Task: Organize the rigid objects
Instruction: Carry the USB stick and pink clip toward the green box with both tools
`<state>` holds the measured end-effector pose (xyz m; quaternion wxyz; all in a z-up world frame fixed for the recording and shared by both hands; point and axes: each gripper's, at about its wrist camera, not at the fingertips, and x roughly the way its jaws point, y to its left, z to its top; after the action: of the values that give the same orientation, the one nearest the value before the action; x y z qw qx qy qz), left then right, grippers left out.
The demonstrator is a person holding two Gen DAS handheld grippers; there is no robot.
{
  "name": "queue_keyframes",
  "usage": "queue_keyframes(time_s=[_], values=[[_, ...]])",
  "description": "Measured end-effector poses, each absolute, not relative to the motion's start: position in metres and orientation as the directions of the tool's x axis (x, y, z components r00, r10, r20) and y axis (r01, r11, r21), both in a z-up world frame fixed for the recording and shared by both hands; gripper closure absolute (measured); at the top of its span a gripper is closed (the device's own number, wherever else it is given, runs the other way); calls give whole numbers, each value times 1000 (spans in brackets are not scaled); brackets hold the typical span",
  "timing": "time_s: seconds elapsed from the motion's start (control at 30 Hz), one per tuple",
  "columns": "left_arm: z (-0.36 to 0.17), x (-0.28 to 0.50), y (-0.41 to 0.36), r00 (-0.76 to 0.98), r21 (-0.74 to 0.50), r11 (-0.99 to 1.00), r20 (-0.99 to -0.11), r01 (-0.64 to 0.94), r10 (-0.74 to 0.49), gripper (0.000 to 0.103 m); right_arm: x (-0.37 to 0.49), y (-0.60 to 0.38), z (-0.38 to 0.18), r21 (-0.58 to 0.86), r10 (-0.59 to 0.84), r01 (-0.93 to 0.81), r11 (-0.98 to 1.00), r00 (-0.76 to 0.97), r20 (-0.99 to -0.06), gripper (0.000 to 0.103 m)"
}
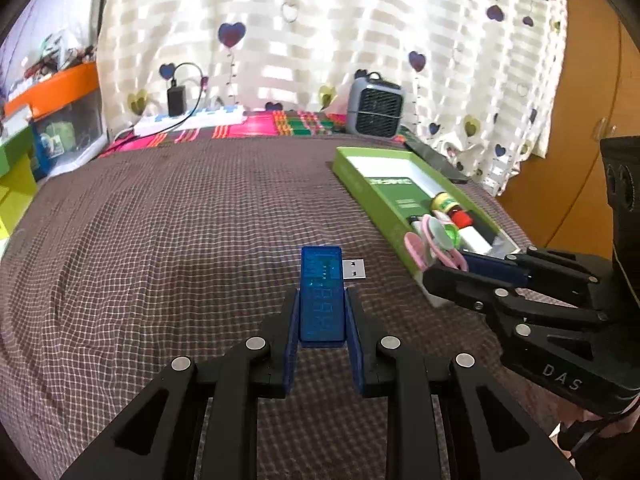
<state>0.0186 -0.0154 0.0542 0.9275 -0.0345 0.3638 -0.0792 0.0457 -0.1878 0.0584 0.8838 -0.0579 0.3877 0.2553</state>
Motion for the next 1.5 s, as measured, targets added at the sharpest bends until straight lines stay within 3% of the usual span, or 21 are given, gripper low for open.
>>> queue_keyframes(time_s=[0.6, 1.5], values=[[73, 1, -46, 740, -116, 974, -635, 193, -222, 82, 18, -212, 78, 106, 406, -457, 883, 634, -658, 85], [77, 29, -84, 721, -140, 953, -627, 268, -295, 82, 34, -269, 71, 139, 342, -338, 931, 673, -656, 85]])
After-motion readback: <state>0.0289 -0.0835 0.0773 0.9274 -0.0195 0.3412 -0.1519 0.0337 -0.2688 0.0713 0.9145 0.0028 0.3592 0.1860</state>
